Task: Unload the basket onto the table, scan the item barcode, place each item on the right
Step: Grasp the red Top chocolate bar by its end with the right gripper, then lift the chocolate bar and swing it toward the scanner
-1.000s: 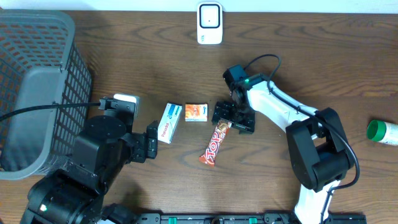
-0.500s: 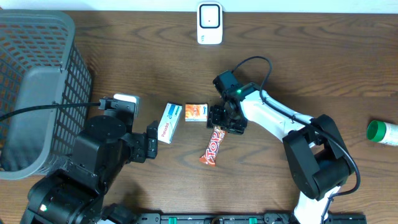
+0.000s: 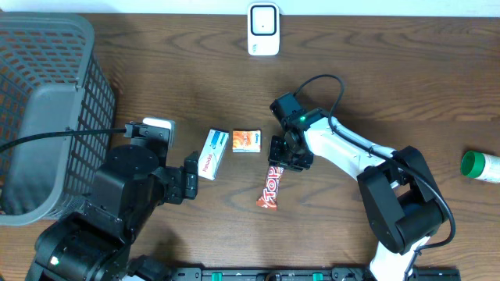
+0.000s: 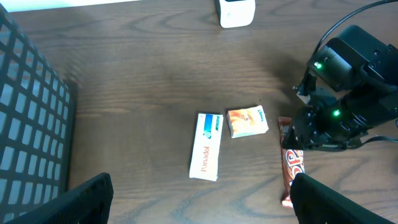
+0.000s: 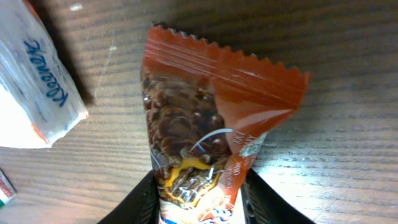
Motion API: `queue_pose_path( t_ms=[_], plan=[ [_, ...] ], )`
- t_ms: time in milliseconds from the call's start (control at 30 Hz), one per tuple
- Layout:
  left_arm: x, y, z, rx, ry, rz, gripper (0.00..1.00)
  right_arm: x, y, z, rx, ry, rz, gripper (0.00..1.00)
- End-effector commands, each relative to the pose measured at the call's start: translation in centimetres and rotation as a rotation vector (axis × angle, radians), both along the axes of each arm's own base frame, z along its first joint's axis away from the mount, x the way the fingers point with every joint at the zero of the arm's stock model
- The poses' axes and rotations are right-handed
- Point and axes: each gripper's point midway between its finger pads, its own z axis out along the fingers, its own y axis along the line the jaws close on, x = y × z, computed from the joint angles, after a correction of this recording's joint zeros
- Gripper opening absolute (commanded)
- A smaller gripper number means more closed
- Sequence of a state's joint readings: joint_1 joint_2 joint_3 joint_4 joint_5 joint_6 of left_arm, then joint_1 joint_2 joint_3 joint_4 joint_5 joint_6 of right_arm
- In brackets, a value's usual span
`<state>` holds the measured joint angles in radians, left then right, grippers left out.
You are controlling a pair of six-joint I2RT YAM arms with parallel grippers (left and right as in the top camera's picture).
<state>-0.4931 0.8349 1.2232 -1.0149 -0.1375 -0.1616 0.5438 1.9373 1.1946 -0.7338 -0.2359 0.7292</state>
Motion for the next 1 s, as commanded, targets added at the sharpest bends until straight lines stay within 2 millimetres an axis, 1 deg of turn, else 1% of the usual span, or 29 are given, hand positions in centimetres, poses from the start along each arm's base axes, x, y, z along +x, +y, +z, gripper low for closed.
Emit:
queue_pose_path(
  t_ms=[0, 133, 300, 367, 500, 600, 733, 867, 967],
  plan=[
    [-0.1, 0.1, 0.2, -0.011, -0.003, 0.012, 0.92, -3.5, -1.5, -3.8, -0.074, 0.127, 0.034, 0.31],
    [-0.1, 0.1, 0.2, -0.011, -0.003, 0.012, 0.91, -4.3, -0.5, -3.4, -0.002, 0.167, 0.075, 0.25],
    [-0.1, 0.1, 0.2, -0.011, -0.003, 0.012, 0.91, -5.0, 0.7, -2.7, 0.107, 0.19, 0.168, 0.22],
    [-0.1, 0.1, 0.2, -0.011, -0.003, 0.012, 0.91, -5.1, 1.1, -2.3, 0.167, 0.191, 0.219, 0.2],
    [-0.1, 0.1, 0.2, -0.011, -0.003, 0.012, 0.92, -5.0, 2.0, -1.1, 0.328, 0.18, 0.312, 0.21],
    [-0.1, 0.1, 0.2, -0.011, -0.003, 0.012, 0.91, -4.8, 3.1, 0.6, 0.497, 0.165, 0.358, 0.22],
    [-0.1, 0.1, 0.2, -0.011, -0.003, 0.012, 0.91, -4.1, 4.5, 3.7, 0.759, 0.117, 0.4, 0.24],
    [-0.1, 0.1, 0.2, -0.011, -0.003, 0.012, 0.91, -2.7, 4.6, 6.3, 0.946, 0.046, 0.4, 0.24],
    [-0.1, 0.1, 0.2, -0.011, -0.003, 0.012, 0.91, -1.6, 4.3, 7.7, 1.036, 0.006, 0.38, 0.22]
  ],
)
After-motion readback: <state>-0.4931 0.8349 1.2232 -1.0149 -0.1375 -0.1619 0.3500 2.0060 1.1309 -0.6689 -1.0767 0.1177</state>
